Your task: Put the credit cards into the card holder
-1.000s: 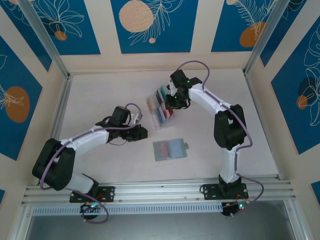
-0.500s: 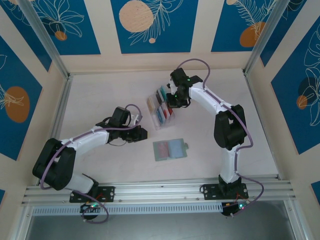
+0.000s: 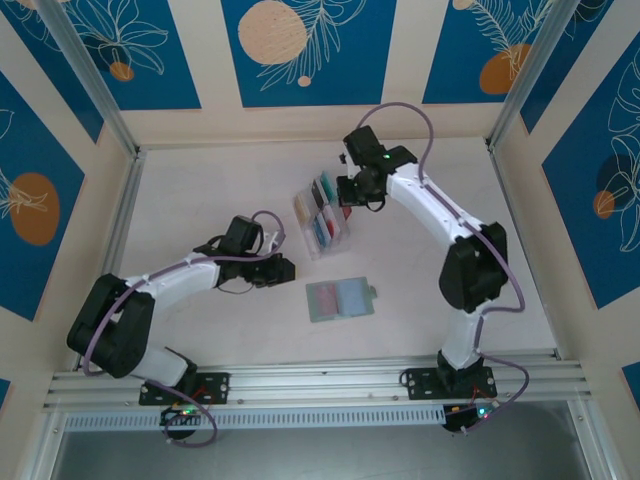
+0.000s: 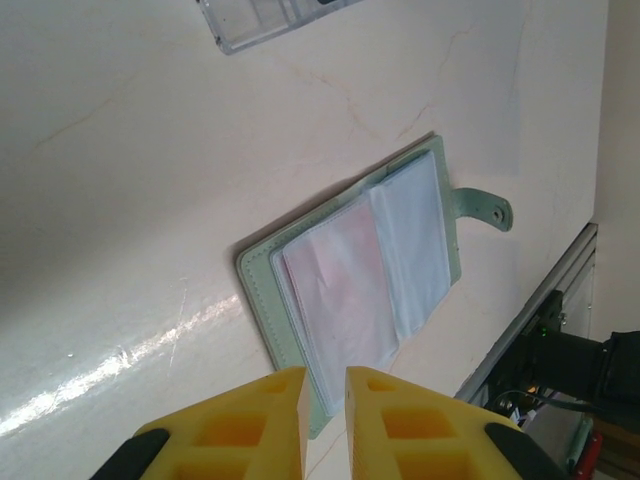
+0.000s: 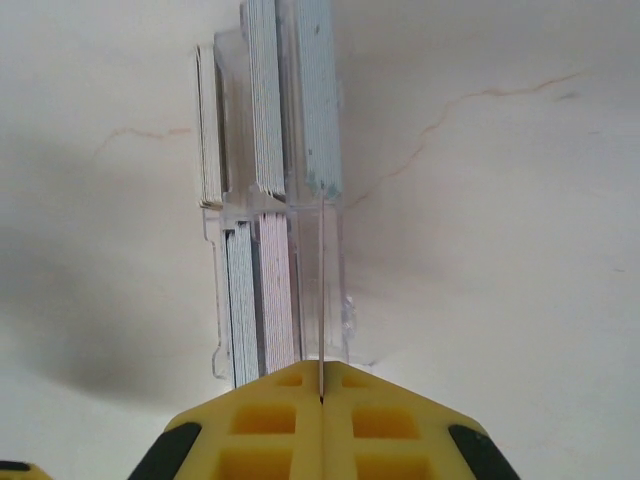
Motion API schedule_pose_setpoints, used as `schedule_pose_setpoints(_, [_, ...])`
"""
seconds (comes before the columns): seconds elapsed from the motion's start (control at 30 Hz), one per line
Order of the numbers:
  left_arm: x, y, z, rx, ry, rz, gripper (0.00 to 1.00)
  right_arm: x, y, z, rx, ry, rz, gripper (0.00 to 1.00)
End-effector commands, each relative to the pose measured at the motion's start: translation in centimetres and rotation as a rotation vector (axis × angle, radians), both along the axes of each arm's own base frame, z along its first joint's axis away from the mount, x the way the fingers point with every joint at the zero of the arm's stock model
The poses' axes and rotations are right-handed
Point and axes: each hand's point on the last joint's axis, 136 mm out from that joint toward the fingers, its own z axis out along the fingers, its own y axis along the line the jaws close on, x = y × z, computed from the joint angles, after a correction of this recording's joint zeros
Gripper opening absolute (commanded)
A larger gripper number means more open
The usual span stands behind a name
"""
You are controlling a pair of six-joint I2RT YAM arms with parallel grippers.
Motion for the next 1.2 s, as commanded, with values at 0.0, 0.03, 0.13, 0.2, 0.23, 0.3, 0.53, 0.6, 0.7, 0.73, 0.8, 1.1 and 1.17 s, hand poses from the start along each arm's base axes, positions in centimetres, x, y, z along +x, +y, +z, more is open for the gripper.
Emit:
schedule_pose_setpoints(0.0, [-1.1,-0.1,-1.5,0.052,0.024,-0.03,0.17,-1.0,-1.6,3.8,0.028,-0.123,-0.069,0.0])
schedule_pose_setpoints(0.03, [-1.3,-0.3,-1.7,0.059,0.025,-0.038,0.17,-1.9,-1.5,4.0,0.062,-0.127,-0.055,0.0])
schedule_pose_setpoints(0.13, [-1.8,-1.2,-2.2,0.069,0.032,-0.063,0.17,-5.1,-0.3,3.9,0.195,-0.099,0.019,0.0])
schedule_pose_setpoints(0.2, [-2.0,-1.9,-2.6,0.079,0.036,-0.082,0.17,-7.4,0.5,2.9,0.279,-0.054,0.073,0.0])
schedule_pose_setpoints(0.23, [-2.1,-2.3,-2.8,0.084,0.037,-0.091,0.17,-8.5,0.9,2.7,0.319,-0.031,0.098,0.0])
schedule_pose_setpoints(0.3, [-2.2,-3.2,-3.0,0.092,0.04,-0.111,0.17,-11.1,1.5,0.7,0.381,0.044,0.149,0.0])
schedule_pose_setpoints(0.53, [-2.6,-4.8,-3.6,0.12,0.042,-0.153,0.16,-16.8,1.5,-4.6,0.498,0.208,0.173,0.0])
schedule_pose_setpoints(0.6, [-2.8,-4.7,-4.1,0.134,0.053,-0.157,0.16,-17.8,1.2,-5.9,0.511,0.237,0.16,0.0])
schedule_pose_setpoints(0.7, [-3.3,-4.5,-5.0,0.151,0.069,-0.161,0.16,-18.6,1.2,-7.4,0.54,0.279,0.151,0.0])
schedule_pose_setpoints(0.73, [-3.4,-4.4,-5.2,0.155,0.074,-0.163,0.16,-18.8,1.3,-7.8,0.55,0.293,0.152,0.0])
schedule_pose_setpoints(0.8, [-3.6,-4.2,-5.7,0.165,0.083,-0.165,0.16,-19.0,1.4,-9.0,0.552,0.328,0.145,0.0])
schedule_pose_setpoints(1.1, [-4.4,-3.2,-7.4,0.201,0.116,-0.162,0.16,-19.3,1.3,-12.2,0.545,0.391,0.118,0.0])
schedule_pose_setpoints(1.17, [-4.6,-3.2,-7.5,0.203,0.119,-0.163,0.16,-19.4,1.3,-12.8,0.539,0.409,0.112,0.0])
